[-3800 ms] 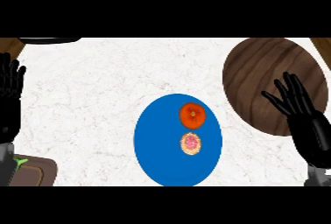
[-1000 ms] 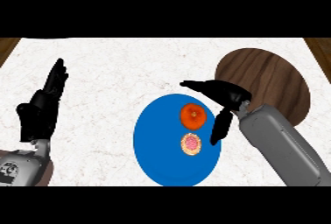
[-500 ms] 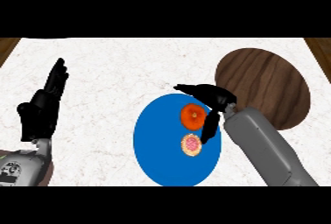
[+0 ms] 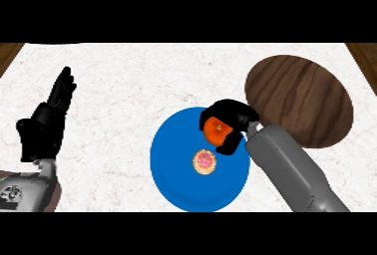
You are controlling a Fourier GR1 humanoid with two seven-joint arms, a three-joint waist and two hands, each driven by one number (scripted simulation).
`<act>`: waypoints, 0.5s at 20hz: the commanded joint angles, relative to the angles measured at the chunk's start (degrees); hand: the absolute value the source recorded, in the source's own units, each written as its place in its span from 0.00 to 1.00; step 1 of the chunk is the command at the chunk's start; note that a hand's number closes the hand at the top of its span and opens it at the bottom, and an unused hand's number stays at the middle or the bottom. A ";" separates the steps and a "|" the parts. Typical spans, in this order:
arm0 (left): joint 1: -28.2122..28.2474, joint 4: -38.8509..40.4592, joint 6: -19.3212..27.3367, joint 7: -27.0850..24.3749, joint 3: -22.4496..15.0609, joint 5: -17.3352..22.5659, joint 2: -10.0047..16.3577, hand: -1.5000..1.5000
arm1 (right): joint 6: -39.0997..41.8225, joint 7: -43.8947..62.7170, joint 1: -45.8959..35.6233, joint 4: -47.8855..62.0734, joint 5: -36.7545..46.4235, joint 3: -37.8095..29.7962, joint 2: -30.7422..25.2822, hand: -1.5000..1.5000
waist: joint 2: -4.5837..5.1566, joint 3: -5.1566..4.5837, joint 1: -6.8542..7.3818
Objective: Pick the squash from the plate and place it in the bowl
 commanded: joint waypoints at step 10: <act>-0.11 0.79 -1.58 0.72 2.67 -2.12 -2.34 0.50 | -1.39 -6.03 10.72 -12.18 6.14 2.59 2.26 1.00 | -0.30 0.03 -1.48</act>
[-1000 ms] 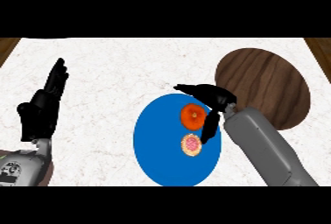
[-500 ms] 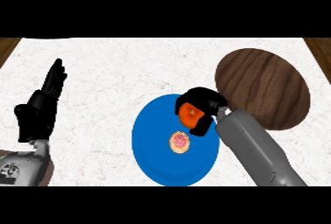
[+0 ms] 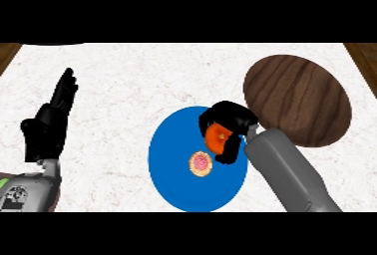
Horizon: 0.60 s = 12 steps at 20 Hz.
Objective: Pick the squash from the plate and place it in the bowl
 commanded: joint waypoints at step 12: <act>3.04 -1.13 0.80 1.24 3.94 0.31 2.25 0.50 | -2.92 -6.14 42.28 -49.48 3.23 25.52 -12.13 1.00 | -1.52 0.00 -6.44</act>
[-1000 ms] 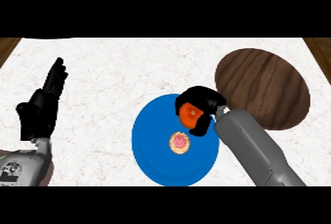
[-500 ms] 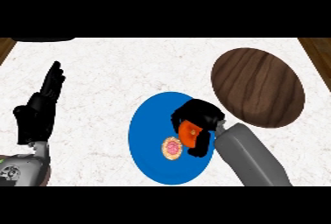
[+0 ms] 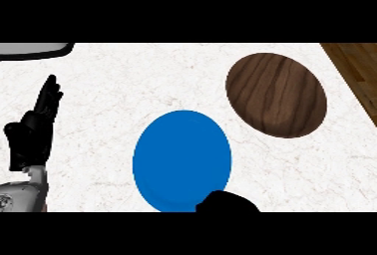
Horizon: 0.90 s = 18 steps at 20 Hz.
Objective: Pick the squash from the plate and place it in the bowl
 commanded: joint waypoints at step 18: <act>-4.25 2.04 -1.43 -0.88 -1.82 -1.21 -2.20 0.50 | -5.01 9.67 28.90 -43.50 -27.35 -32.32 -11.35 1.00 | 2.15 0.07 4.82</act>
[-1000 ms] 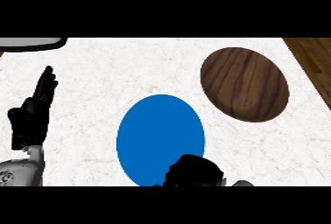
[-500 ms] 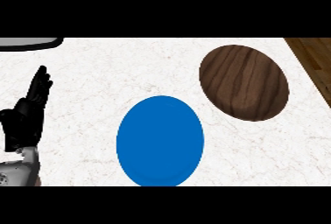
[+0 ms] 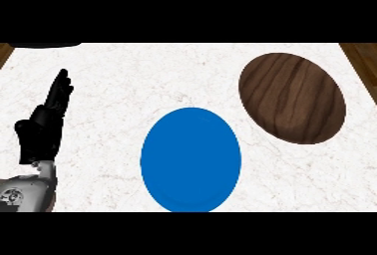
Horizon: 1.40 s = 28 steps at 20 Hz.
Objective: Pick the squash from the plate and place it in the bowl
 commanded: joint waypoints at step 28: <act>-2.69 -0.22 -2.52 -0.04 -1.71 -2.13 -3.15 0.50 | -22.31 -17.52 -66.42 88.18 5.28 -24.24 6.08 1.00 | 1.06 0.11 4.84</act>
